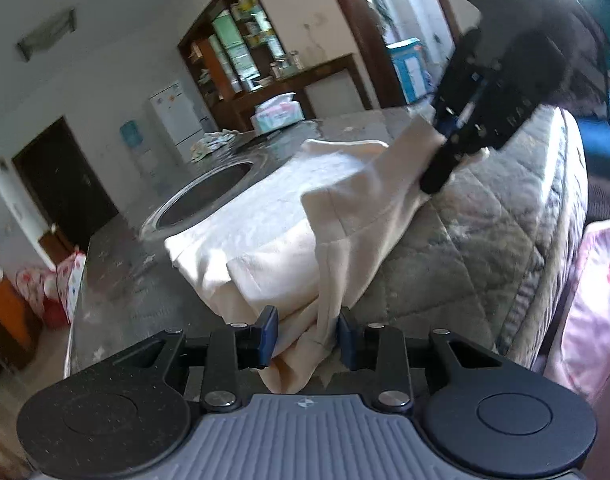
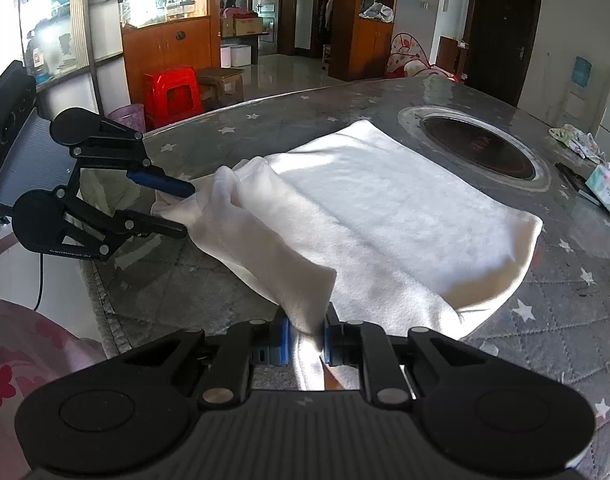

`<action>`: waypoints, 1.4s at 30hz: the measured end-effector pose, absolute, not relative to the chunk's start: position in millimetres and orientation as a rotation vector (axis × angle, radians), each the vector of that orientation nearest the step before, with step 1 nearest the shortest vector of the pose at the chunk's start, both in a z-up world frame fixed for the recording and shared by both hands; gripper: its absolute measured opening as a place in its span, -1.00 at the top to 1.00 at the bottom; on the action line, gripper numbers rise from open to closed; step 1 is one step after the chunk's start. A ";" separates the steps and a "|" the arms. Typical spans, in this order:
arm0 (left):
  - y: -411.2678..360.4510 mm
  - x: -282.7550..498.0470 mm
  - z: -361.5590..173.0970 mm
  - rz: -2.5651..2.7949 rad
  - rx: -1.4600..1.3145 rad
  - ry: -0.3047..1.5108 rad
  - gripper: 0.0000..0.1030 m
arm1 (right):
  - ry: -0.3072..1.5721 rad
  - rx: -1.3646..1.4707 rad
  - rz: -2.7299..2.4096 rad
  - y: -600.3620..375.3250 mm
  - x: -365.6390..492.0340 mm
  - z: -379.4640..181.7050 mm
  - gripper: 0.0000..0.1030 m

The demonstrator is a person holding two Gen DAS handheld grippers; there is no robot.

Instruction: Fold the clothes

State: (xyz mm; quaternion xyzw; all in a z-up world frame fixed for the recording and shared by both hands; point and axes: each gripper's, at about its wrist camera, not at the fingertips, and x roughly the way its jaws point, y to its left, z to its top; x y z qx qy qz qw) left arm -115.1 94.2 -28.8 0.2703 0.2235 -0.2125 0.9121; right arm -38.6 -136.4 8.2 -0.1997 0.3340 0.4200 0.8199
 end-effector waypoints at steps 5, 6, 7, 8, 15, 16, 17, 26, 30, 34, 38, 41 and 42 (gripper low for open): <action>100.9 -115.3 -18.9 -0.454 0.454 0.460 0.80 | 0.689 -0.427 0.897 -138.4 -45.1 10.9 0.80; 103.0 -116.0 -15.3 -0.456 0.427 0.459 0.80 | 0.685 -0.427 0.899 -139.3 -46.5 12.5 0.80; 104.7 -117.4 -11.4 -0.459 0.407 0.457 0.80 | 0.680 -0.429 0.904 -140.5 -48.2 14.9 0.80; 106.4 -119.0 -7.5 -0.463 0.389 0.455 0.81 | 0.676 -0.430 0.910 -141.9 -50.4 17.9 0.80; 114.8 -150.6 23.3 -0.494 0.293 0.453 0.81 | 0.686 -0.432 0.994 -158.0 -82.9 49.9 0.80; 116.0 -159.1 28.6 -0.496 0.281 0.457 0.81 | 0.691 -0.432 1.009 -160.8 -88.8 55.1 0.81; 116.3 -167.3 34.1 -0.495 0.266 0.459 0.81 | 0.696 -0.431 1.024 -163.5 -94.9 60.5 0.81; 107.0 -175.6 61.5 -0.465 0.263 0.437 0.81 | 0.692 -0.390 1.036 -171.2 -103.1 98.9 0.83; 105.8 -136.9 67.8 -0.455 0.270 0.424 0.81 | 0.662 -0.377 0.989 -168.0 -73.7 102.8 0.83; 104.0 -89.2 64.8 -0.449 0.293 0.437 0.81 | 0.651 -0.360 0.942 -165.2 -36.2 99.6 0.83; 98.9 -36.0 53.2 -0.441 0.303 0.475 0.81 | 0.683 -0.331 0.872 -159.3 11.8 80.7 0.83; 92.9 -2.9 35.0 -0.424 0.310 0.515 0.80 | 0.728 -0.303 0.819 -153.5 43.9 56.1 0.82; 90.9 7.0 27.7 -0.419 0.308 0.531 0.77 | 0.742 -0.292 0.802 -151.9 53.0 46.9 0.82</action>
